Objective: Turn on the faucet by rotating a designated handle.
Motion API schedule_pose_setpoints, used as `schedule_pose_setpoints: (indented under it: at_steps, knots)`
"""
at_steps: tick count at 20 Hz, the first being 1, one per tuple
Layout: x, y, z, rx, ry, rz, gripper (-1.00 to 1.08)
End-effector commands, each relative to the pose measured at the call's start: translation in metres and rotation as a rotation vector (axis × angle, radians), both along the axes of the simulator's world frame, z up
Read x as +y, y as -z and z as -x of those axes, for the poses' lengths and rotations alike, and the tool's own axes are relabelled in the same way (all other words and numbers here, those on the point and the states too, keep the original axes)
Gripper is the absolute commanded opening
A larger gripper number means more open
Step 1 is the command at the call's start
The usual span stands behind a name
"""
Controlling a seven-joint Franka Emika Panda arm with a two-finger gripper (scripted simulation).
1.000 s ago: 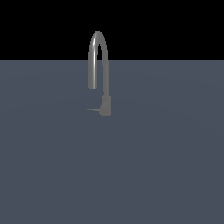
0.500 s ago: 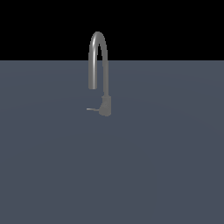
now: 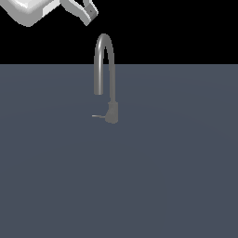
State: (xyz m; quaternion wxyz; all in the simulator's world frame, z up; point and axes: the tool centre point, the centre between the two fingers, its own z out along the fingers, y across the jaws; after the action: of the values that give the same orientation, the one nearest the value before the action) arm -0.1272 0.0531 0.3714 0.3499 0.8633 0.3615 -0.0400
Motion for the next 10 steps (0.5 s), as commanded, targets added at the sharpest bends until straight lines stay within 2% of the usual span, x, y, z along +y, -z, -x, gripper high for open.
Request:
schedule_pose_setpoints:
  at_steps: [1,10]
  knots:
    - [0.006,0.010,-0.007,0.003,-0.060,0.052,-1.00]
    - [0.022,0.044,-0.027,0.011,-0.243,0.216,-1.00]
